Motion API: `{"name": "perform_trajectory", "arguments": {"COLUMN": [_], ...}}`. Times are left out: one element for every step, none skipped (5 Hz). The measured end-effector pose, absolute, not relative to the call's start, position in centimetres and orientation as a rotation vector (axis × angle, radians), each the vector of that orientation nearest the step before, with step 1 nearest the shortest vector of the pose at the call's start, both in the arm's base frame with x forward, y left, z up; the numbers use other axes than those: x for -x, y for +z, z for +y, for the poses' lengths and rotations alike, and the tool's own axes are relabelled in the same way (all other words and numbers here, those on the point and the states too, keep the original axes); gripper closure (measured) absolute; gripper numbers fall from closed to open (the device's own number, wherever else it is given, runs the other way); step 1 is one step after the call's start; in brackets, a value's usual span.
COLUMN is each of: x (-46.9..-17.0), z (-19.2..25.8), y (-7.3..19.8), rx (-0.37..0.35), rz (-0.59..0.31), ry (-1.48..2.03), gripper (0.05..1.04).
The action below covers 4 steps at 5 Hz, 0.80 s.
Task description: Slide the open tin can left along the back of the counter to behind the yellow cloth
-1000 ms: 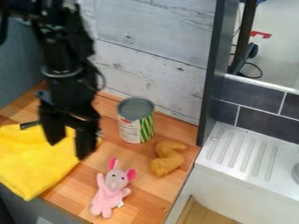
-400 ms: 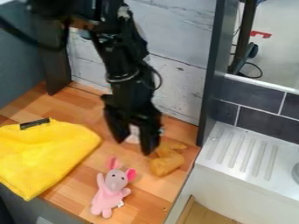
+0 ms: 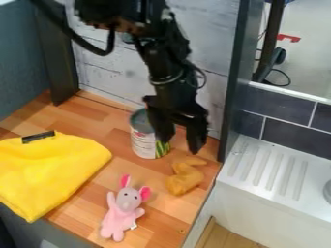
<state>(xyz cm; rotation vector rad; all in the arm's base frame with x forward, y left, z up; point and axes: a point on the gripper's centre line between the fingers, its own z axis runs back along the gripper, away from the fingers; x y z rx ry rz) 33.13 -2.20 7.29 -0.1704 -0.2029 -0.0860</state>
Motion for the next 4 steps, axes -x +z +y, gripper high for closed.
{"name": "perform_trajectory", "arguments": {"x": [-34.8,-35.7,-35.5,-34.9], "z": [-2.5,-2.8,-2.3,1.8], "y": [7.0,6.2,5.6,5.4], "rx": [0.19,0.218,0.203,0.173], "rz": [-0.214,-0.204,-0.157,-0.125], "ry": [-0.082,-0.079,-0.059,0.052], "gripper": [0.083,0.083,0.083,0.083]}}
